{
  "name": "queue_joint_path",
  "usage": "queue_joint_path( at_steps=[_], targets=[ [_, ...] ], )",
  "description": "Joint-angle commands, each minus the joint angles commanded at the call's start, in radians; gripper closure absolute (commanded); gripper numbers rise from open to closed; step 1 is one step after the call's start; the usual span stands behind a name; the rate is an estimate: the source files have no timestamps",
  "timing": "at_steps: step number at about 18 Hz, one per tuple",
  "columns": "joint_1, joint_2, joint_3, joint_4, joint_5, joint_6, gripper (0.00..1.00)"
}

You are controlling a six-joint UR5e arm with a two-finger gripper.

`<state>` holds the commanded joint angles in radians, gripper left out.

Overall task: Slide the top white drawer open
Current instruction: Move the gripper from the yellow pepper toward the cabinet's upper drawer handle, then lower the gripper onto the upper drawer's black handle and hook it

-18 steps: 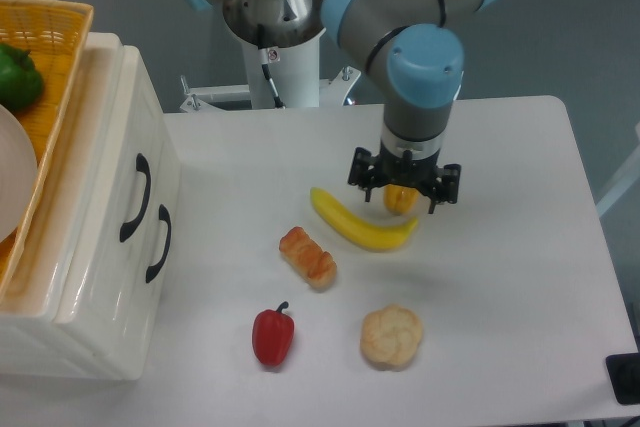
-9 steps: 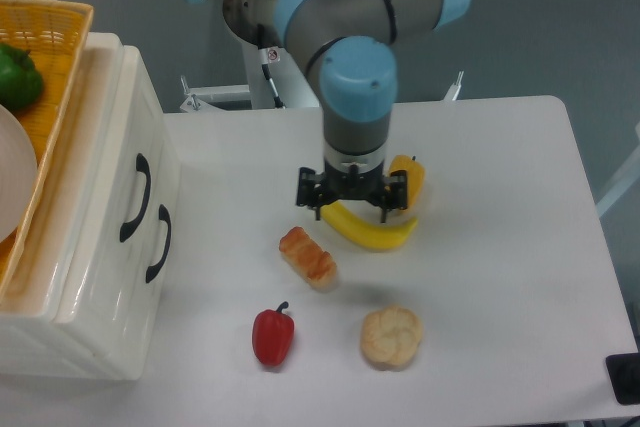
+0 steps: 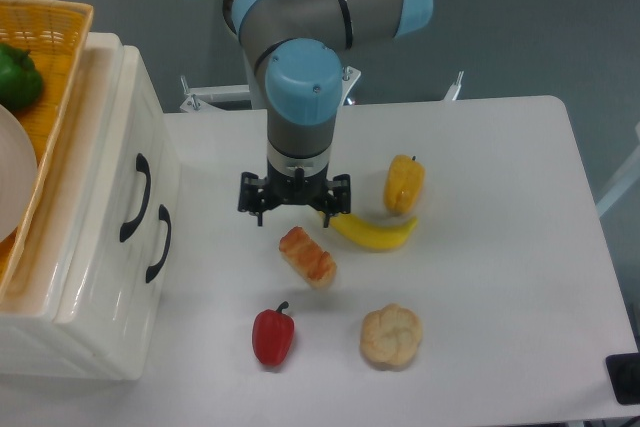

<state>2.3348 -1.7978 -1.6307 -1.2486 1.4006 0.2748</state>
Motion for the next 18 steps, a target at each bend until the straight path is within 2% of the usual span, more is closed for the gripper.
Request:
queue_joint_path(
  at_steps=[6, 11, 15, 18],
  targets=[
    [-0.041, 0.002, 0.006, -0.008, -0.055, -0.077, 0.00],
    [-0.049, 0.003, 0.018, -0.014, -0.069, -0.086, 0.00],
    [-0.060, 0.005, 0.032, -0.043, -0.084, -0.088, 0.00],
    [-0.065, 0.009, 0.037, -0.041, -0.135, -0.098, 0.00]
  ],
)
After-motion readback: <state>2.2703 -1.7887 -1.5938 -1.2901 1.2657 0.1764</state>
